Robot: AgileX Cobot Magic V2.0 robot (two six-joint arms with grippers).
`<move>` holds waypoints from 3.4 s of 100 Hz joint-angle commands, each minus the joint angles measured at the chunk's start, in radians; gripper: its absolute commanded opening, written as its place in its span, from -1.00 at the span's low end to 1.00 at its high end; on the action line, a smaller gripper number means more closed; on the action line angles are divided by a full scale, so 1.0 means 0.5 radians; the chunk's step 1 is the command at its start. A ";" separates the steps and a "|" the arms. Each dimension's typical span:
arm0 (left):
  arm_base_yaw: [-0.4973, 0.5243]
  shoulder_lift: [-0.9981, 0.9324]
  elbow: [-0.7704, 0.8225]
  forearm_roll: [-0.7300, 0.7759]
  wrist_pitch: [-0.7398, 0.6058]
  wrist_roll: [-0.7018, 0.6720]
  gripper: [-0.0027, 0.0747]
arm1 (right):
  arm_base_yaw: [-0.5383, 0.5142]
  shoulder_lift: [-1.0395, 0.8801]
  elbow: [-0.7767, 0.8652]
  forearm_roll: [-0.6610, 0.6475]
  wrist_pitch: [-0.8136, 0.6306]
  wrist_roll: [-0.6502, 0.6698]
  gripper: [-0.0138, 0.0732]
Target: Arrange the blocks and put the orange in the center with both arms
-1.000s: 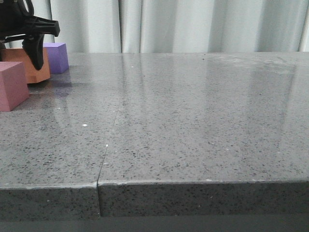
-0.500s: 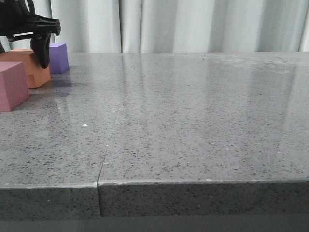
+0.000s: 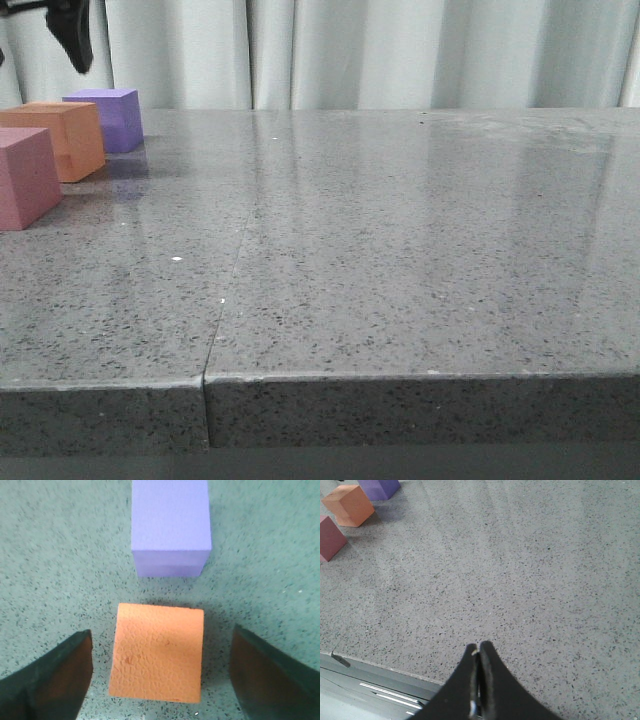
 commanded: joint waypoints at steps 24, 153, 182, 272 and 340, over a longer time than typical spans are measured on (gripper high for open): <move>-0.006 -0.275 -0.045 0.073 -0.107 -0.014 -0.36 | -0.005 0.010 -0.049 -0.029 -0.141 -0.019 -0.84; -0.006 -1.815 1.532 -0.012 -0.855 -0.020 -0.98 | -0.005 0.010 -0.049 -0.029 -0.141 -0.019 -0.84; -0.006 -2.148 1.824 -0.039 -0.894 -0.020 -0.98 | -0.005 0.010 -0.049 -0.029 -0.141 -0.019 -0.84; 0.085 -3.035 2.754 -0.165 -1.384 0.118 -0.98 | -0.005 0.010 -0.049 -0.029 -0.141 -0.019 -0.84; 0.443 -3.462 3.147 -0.651 -1.668 0.826 -0.98 | -0.005 0.010 -0.049 -0.029 -0.141 -0.019 -0.84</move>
